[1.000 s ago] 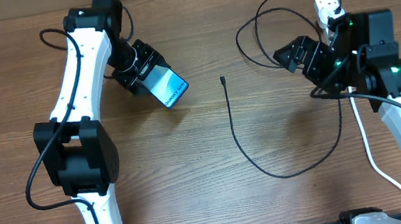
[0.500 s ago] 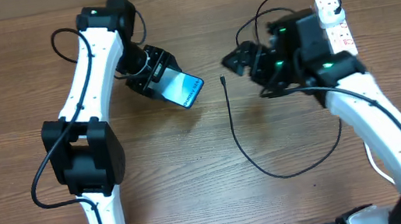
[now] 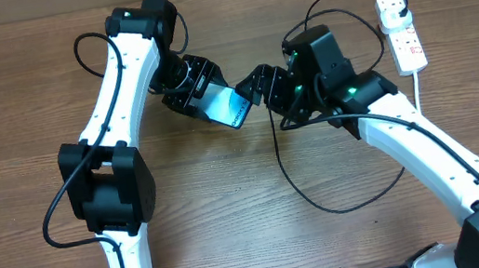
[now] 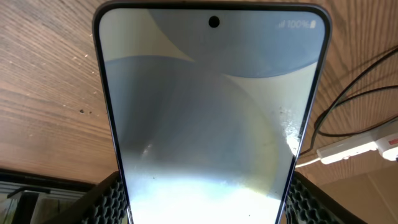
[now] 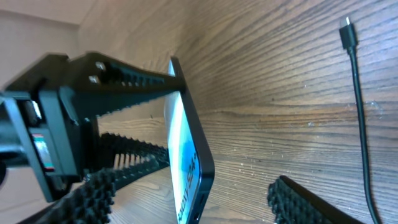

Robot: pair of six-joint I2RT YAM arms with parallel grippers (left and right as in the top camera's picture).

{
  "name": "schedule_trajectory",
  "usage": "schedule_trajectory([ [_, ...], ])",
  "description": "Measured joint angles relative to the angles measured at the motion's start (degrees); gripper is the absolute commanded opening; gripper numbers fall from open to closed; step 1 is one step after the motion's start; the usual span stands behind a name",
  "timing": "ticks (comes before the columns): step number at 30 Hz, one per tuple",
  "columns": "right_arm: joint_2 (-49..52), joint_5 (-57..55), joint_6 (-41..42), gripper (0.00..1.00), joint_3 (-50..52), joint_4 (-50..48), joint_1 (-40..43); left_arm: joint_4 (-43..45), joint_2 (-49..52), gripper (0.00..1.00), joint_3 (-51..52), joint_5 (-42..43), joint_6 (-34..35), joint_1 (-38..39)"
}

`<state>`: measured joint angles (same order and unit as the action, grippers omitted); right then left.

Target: Plug charger to phone and switch on socket

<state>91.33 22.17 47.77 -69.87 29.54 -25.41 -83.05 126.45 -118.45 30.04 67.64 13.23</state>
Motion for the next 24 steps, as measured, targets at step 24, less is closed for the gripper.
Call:
schedule_trajectory([
  [24,7.2,-0.8,1.7,0.58,0.0,-4.6,-4.5,1.4,0.0,0.04,0.0,-0.1,0.2,1.9],
])
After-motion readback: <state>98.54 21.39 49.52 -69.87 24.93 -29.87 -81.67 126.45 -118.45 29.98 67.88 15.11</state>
